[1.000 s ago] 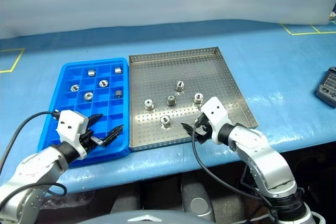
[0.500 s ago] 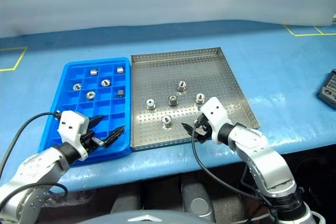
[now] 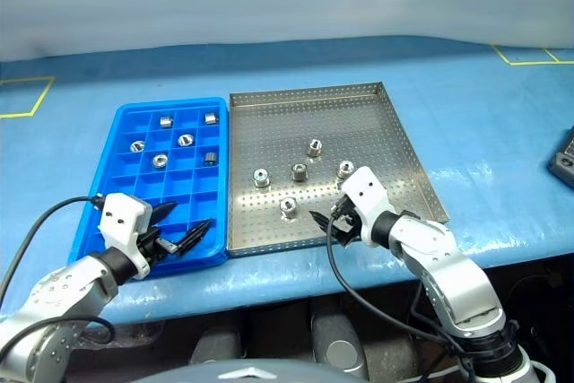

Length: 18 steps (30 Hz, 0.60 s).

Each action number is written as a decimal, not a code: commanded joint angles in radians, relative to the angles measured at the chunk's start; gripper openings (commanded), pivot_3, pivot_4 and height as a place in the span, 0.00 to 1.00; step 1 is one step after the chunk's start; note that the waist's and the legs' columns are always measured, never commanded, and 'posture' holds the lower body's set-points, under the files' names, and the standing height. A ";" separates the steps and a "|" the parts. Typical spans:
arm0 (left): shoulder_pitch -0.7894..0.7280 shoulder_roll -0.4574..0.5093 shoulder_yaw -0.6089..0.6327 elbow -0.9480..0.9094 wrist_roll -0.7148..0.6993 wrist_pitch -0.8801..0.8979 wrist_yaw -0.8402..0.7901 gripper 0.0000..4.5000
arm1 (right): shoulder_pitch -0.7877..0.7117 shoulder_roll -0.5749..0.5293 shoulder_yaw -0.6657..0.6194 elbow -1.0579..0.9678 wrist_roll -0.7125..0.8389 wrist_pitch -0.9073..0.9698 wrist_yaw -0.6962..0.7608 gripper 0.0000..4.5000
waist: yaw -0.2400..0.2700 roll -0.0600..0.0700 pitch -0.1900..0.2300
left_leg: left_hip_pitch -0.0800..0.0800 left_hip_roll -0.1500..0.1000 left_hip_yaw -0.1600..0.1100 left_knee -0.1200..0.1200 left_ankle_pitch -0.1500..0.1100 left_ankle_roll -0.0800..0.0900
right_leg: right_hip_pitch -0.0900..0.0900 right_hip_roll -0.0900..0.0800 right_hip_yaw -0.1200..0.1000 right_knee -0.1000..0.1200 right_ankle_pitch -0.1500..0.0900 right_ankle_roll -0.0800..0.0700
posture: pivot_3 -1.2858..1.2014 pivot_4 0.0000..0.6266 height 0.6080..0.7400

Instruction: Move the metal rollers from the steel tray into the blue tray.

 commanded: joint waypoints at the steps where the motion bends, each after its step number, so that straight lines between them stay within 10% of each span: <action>1: -0.012 0.005 0.016 -0.055 -0.007 -0.011 0.002 1.00 | -0.008 -0.003 -0.005 -0.021 0.000 -0.010 0.003 0.99 | 0.000 0.000 0.000 | 0.000 0.000 0.000 0.000 0.000 0.000 | 0.000 0.000 0.000 0.000 0.000 0.000 | 0.48 0.24 1.00; 8: -0.210 0.113 0.001 0.017 -0.032 0.021 -0.087 1.00 | -0.010 0.012 -0.002 -0.020 -0.002 -0.013 -0.010 0.99 | 0.008 0.000 0.000 | 0.000 0.000 0.000 0.002 0.000 0.000 | 0.000 0.000 0.000 0.001 0.000 0.000 | 0.48 0.24 1.00; 18: -0.794 0.173 -0.415 0.529 0.178 -0.081 -0.349 1.00 | -0.019 0.060 0.033 -0.004 -0.020 -0.032 -0.027 0.99 | 0.006 -0.001 0.000 | -0.001 -0.001 0.001 0.001 0.000 0.000 | 0.001 0.001 0.003 -0.001 0.001 0.002 | 0.47 0.24 1.00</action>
